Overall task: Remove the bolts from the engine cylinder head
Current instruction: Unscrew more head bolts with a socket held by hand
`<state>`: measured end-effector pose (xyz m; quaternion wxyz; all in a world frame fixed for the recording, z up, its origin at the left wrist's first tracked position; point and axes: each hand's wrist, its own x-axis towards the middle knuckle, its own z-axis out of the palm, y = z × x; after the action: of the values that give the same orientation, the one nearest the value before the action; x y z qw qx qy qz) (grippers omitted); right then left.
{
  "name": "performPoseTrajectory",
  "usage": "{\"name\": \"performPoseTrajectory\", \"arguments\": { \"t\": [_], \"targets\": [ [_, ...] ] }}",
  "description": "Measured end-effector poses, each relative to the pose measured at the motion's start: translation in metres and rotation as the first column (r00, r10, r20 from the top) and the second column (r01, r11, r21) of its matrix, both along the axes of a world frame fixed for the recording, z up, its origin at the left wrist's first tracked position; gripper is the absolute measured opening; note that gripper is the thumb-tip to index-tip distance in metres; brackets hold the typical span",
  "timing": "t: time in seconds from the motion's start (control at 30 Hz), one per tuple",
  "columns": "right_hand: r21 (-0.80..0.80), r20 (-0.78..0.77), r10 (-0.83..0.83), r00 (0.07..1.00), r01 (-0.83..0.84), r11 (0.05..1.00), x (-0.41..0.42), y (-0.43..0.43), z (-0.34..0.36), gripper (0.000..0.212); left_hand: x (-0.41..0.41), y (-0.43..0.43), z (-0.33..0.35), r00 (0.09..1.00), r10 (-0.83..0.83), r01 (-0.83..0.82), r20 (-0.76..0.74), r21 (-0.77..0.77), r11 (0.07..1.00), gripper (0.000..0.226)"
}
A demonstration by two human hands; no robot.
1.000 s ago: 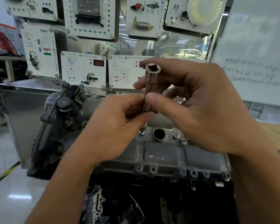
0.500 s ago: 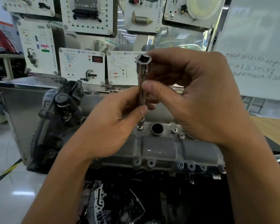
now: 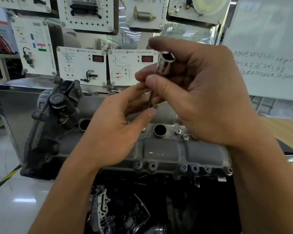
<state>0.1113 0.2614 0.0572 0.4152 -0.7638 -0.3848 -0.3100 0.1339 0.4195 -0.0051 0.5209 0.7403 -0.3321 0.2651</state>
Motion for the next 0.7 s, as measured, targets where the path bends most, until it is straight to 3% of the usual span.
{"name": "performPoseTrajectory", "arguments": {
  "t": [0.07, 0.17, 0.3, 0.43, 0.53, 0.6, 0.7],
  "targets": [
    [-0.109, -0.052, 0.029, 0.998, -0.035, 0.993, -0.002, -0.006, 0.002, 0.057, -0.002, 0.000, -0.001, 0.999, 0.030, -0.030, 0.041, -0.005, 1.000, 0.031],
    [-0.177, -0.068, 0.039, 0.997, -0.051, 0.983, -0.003, -0.008, 0.003, 0.060, -0.004, -0.008, -0.003, 0.970, 0.215, -0.199, 0.115, -0.139, 0.970, 0.016],
    [0.026, 0.043, -0.015, 0.999, 0.014, 1.000, -0.002, 0.004, 0.003, 0.042, -0.003, -0.015, -0.004, 0.898, 0.420, -0.388, 0.134, -0.211, 0.897, 0.028],
    [0.105, 0.019, 0.058, 0.998, -0.060, 0.993, 0.003, 0.007, 0.001, 0.013, -0.001, -0.011, -0.003, 0.945, 0.299, -0.291, 0.136, -0.075, 0.954, 0.016],
    [-0.004, -0.061, 0.126, 0.990, -0.127, 0.992, 0.000, 0.001, 0.002, 0.024, -0.004, -0.006, -0.002, 0.985, 0.142, -0.143, 0.097, 0.008, 0.990, 0.023],
    [-0.062, -0.085, 0.116, 0.990, -0.121, 0.991, -0.002, 0.000, 0.003, 0.035, -0.006, -0.004, -0.002, 0.976, 0.179, -0.177, 0.120, -0.033, 0.984, 0.019],
    [0.002, 0.013, 0.012, 1.000, -0.012, 1.000, -0.004, 0.005, 0.002, 0.039, -0.006, -0.005, -0.002, 0.936, 0.325, -0.301, 0.137, -0.170, 0.938, 0.019]
  ]
}}
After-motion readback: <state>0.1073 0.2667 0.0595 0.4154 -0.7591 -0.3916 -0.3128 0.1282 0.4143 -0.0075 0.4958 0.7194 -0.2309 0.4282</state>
